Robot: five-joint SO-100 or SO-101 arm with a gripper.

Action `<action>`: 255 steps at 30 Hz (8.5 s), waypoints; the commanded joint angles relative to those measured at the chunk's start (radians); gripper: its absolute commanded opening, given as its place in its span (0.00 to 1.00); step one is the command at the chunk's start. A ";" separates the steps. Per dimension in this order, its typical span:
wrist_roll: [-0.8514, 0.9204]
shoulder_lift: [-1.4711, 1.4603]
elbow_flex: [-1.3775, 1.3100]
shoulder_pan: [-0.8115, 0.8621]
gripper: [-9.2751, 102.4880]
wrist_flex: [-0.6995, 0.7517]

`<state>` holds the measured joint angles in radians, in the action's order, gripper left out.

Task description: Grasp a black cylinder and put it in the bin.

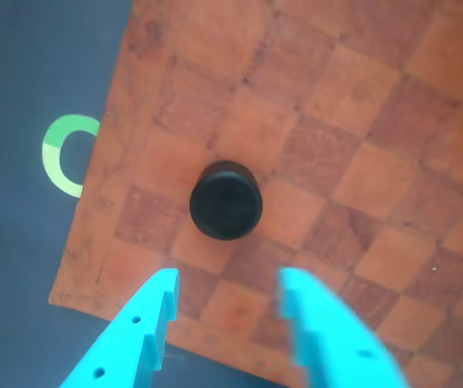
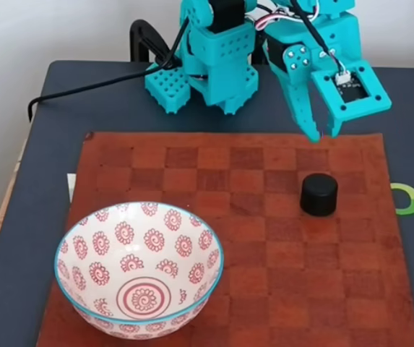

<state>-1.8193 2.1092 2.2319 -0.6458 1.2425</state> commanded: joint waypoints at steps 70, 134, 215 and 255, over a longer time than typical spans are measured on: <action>0.012 -0.443 -0.048 -0.017 0.22 -0.209; 0.357 -0.497 -0.870 0.646 0.22 0.092; 0.279 -0.156 -0.784 0.370 0.08 0.376; -0.086 0.939 0.502 0.233 0.08 0.202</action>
<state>-1.8945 3.0020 2.7121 -0.4142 1.4542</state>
